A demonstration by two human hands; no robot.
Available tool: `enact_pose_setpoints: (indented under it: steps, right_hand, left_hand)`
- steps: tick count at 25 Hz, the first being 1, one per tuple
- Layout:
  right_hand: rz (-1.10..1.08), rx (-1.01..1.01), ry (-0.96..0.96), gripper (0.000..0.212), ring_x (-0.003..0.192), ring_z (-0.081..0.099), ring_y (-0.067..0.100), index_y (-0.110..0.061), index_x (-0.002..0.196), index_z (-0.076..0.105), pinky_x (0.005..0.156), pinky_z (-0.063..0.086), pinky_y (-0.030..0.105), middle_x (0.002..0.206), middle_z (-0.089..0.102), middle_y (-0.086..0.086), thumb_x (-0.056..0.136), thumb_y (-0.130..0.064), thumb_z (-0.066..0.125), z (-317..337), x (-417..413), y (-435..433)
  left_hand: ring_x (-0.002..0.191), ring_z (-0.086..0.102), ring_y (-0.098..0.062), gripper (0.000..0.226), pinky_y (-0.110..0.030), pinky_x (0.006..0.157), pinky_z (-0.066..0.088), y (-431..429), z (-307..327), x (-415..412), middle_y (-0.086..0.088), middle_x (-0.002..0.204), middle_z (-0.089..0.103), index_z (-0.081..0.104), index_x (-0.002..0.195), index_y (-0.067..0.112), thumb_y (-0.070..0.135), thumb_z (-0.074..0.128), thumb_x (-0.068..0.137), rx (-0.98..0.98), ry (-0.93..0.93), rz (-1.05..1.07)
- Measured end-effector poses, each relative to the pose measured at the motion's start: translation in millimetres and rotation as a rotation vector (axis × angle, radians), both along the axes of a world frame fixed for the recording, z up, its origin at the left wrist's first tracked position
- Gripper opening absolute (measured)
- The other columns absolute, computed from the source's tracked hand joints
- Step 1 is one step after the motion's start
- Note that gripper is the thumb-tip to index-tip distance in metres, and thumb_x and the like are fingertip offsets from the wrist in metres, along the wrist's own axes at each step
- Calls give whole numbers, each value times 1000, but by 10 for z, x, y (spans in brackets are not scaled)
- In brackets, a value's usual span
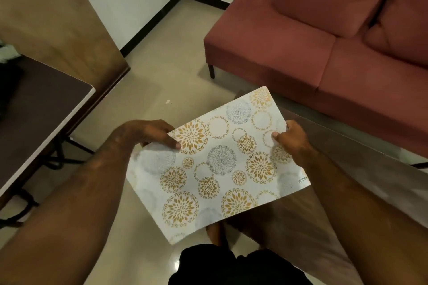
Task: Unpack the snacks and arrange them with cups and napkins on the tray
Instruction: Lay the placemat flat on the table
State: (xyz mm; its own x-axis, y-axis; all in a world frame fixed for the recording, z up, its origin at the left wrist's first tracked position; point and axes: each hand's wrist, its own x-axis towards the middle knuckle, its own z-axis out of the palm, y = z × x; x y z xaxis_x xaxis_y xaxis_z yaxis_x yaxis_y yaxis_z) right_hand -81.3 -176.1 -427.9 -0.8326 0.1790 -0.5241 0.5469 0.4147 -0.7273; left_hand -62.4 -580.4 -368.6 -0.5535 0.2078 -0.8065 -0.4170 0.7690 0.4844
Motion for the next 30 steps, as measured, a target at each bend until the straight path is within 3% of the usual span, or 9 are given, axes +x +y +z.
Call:
enact_pose_setpoints:
  steps: [2,6,11,15,18,21,24,27,30]
  right_hand:
    - [-44,-6,10,15,83,66,8,-22,103,58,51,52,24,96,66,-8,103,-10,68,35,73,162]
    - [-156,-29,27,13,77,69,7,-19,97,65,53,51,20,88,71,-10,103,-8,67,91,200,581]
    - [-322,-32,56,22,72,63,7,-19,86,63,47,47,18,84,67,-6,104,-6,64,101,432,972]
    - [-384,-45,57,9,76,64,8,-12,113,64,54,46,21,87,67,-7,106,-6,60,18,618,1182]
    - [-426,-72,43,26,96,74,20,0,132,62,61,52,21,117,75,7,107,-8,59,-57,772,1376]
    - [-471,-66,41,35,89,71,15,-1,142,62,67,53,25,136,72,11,108,-11,60,-148,966,1710]
    - [-512,-81,44,37,101,74,25,-2,144,61,77,56,29,142,70,12,108,-12,60,-273,1178,2149]
    - [-571,-70,44,39,91,68,17,0,145,58,64,50,23,141,70,15,107,-11,60,-380,1411,2680]
    - [-594,-61,1,34,78,66,9,0,140,62,58,50,22,125,74,11,108,-8,58,-505,1698,3357]
  left_hand:
    - [102,74,-31,42,-55,91,59,-58,-93,72,-7,110,78,74,112,18,28,87,74,-52,-60,0]
    - [80,78,-25,35,-33,67,58,-215,-275,201,-9,91,80,74,99,10,20,79,66,-46,-12,103]
    - [84,74,-29,9,-44,81,59,152,-509,253,-11,102,75,75,95,18,23,68,92,439,91,758]
    - [85,72,-29,17,-41,77,58,868,-616,246,-9,104,74,68,106,13,5,63,91,514,203,956]
    - [94,73,-37,32,-48,84,59,1257,-684,285,-18,114,73,66,118,2,-8,57,89,500,165,817]
    - [102,70,-35,32,-45,78,60,1633,-708,358,-8,113,74,63,123,16,5,60,94,362,127,621]
    - [101,70,-31,38,-36,72,58,2121,-760,429,-7,115,73,63,126,15,1,65,90,269,203,621]
    - [110,65,-34,46,-47,93,54,2756,-805,549,-14,127,67,58,134,8,-7,60,90,196,273,601]
    - [114,62,-32,47,-44,89,53,3519,-846,678,-10,127,65,54,138,9,-7,53,94,187,328,522]
